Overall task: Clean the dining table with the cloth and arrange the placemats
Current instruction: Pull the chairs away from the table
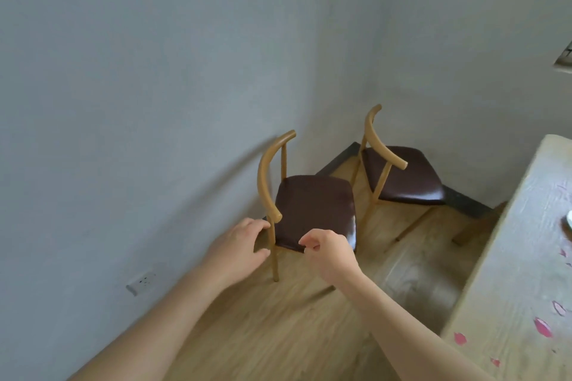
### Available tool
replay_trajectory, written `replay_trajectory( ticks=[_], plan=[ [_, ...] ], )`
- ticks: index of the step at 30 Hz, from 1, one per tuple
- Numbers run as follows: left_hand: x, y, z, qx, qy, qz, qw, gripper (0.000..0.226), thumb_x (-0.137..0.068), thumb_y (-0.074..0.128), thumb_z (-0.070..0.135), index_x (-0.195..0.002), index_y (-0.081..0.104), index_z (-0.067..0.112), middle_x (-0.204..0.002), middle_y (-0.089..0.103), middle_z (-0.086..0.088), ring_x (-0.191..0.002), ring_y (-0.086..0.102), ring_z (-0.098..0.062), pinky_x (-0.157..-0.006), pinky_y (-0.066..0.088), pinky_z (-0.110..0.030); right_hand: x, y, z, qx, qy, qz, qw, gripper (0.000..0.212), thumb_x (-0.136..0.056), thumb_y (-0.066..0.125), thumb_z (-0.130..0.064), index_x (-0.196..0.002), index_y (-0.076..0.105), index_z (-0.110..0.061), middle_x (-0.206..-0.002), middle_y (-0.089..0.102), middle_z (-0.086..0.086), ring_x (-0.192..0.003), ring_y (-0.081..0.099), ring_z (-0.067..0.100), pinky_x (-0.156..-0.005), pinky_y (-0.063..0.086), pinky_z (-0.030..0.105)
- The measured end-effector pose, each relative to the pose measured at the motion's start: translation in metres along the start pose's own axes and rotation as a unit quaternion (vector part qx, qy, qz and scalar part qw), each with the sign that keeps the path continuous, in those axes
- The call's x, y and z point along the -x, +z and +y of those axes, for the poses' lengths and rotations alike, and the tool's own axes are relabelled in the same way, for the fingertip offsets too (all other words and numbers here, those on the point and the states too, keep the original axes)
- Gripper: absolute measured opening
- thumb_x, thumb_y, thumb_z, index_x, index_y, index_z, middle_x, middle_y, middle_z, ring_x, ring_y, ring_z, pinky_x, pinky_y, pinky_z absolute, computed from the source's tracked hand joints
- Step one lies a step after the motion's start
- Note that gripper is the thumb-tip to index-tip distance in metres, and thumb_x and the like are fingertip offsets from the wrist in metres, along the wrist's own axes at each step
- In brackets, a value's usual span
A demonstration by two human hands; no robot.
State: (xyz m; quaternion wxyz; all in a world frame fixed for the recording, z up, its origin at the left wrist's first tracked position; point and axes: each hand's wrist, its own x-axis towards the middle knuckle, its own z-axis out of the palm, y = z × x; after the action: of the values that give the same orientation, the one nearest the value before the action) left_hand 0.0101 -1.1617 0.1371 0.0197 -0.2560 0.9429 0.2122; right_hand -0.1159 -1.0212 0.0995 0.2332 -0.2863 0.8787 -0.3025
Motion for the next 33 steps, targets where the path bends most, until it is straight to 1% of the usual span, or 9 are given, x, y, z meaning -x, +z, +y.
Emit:
replay_trajectory(
  ticks=[5,7,11,15,18,22,28,31,33],
  plan=[
    [-0.07,0.006,-0.016,0.034,0.009,-0.007,0.999,0.048,-0.09,0.058,0.035,-0.136,0.042,0.03,-0.143,0.034,0.011,-0.127,0.039,-0.009,-0.097,0.036,-0.022,-0.073,-0.001,-0.006,0.013,0.021,-0.008,1.0,0.03,-0.088,0.051,-0.013,-0.11,0.068,-0.024,-0.108,0.069,-0.005,-0.101,0.063,0.015,-0.086,0.053,0.031],
    [-0.082,0.009,-0.024,0.027,0.007,-0.009,1.0,0.048,-0.09,0.058,0.035,-0.135,0.042,0.031,-0.146,0.029,0.01,-0.13,0.036,-0.01,-0.099,0.037,-0.025,-0.083,0.004,-0.009,0.014,0.026,-0.025,0.999,0.031,-0.088,0.051,-0.013,-0.11,0.068,-0.024,-0.108,0.069,-0.005,-0.101,0.063,0.015,-0.086,0.053,0.03],
    [-0.157,0.012,-0.052,0.051,0.004,-0.033,0.998,0.052,-0.089,0.059,0.037,-0.137,0.04,0.03,-0.15,0.026,0.008,-0.134,0.033,-0.013,-0.104,0.035,-0.028,-0.143,0.011,-0.01,0.003,0.071,-0.02,0.997,0.032,-0.087,0.051,-0.011,-0.109,0.069,-0.025,-0.105,0.069,-0.006,-0.098,0.063,0.014,-0.081,0.052,0.026],
    [-0.221,0.022,-0.08,0.073,0.019,-0.101,0.992,0.054,-0.088,0.06,0.036,-0.138,0.04,0.029,-0.15,0.027,0.005,-0.134,0.035,-0.014,-0.107,0.034,-0.031,-0.186,0.014,-0.002,-0.005,0.143,0.003,0.99,0.032,-0.086,0.049,-0.012,-0.107,0.069,-0.026,-0.102,0.069,-0.007,-0.097,0.063,0.013,-0.074,0.046,0.02],
    [-0.27,0.021,-0.098,0.074,0.037,-0.146,0.986,0.056,-0.089,0.06,0.035,-0.14,0.037,0.028,-0.15,0.027,0.006,-0.131,0.039,-0.014,-0.106,0.038,-0.031,-0.22,0.019,-0.002,-0.01,0.188,0.017,0.982,0.032,-0.087,0.049,-0.012,-0.108,0.068,-0.025,-0.104,0.068,-0.006,-0.097,0.062,0.014,-0.076,0.046,0.021],
    [-0.329,0.024,-0.122,0.106,0.02,-0.175,0.979,0.06,-0.088,0.063,0.033,-0.141,0.035,0.029,-0.148,0.031,0.004,-0.124,0.047,-0.015,-0.101,0.046,-0.033,-0.267,0.036,-0.011,-0.016,0.228,0.032,0.973,0.031,-0.089,0.047,-0.013,-0.108,0.068,-0.026,-0.107,0.068,-0.005,-0.099,0.062,0.016,-0.081,0.049,0.024],
    [-0.378,0.04,-0.152,0.15,-0.066,-0.193,0.967,0.08,-0.087,0.065,0.028,-0.15,0.015,0.026,-0.151,0.025,-0.005,-0.127,0.045,-0.025,-0.096,0.046,-0.034,-0.311,0.077,-0.027,-0.03,0.252,-0.002,0.967,0.036,-0.088,0.044,-0.01,-0.11,0.068,-0.026,-0.111,0.067,-0.003,-0.102,0.061,0.019,-0.085,0.051,0.029],
    [-0.402,0.048,-0.161,0.192,-0.141,-0.2,0.95,0.085,-0.088,0.065,0.025,-0.151,0.008,0.022,-0.154,0.024,-0.009,-0.134,0.038,-0.03,-0.103,0.04,-0.042,-0.326,0.086,-0.028,-0.024,0.256,-0.018,0.966,0.038,-0.088,0.042,-0.01,-0.113,0.067,-0.024,-0.112,0.067,-0.002,-0.103,0.061,0.02,-0.086,0.051,0.028],
    [-0.416,0.057,-0.166,0.213,-0.174,-0.222,0.935,0.085,-0.089,0.063,0.023,-0.151,0.006,0.02,-0.154,0.026,-0.009,-0.133,0.039,-0.031,-0.099,0.042,-0.04,-0.336,0.093,-0.026,-0.026,0.267,-0.027,0.963,0.038,-0.089,0.043,-0.01,-0.115,0.066,-0.024,-0.112,0.067,-0.002,-0.102,0.061,0.019,-0.086,0.051,0.029]
  ],
)
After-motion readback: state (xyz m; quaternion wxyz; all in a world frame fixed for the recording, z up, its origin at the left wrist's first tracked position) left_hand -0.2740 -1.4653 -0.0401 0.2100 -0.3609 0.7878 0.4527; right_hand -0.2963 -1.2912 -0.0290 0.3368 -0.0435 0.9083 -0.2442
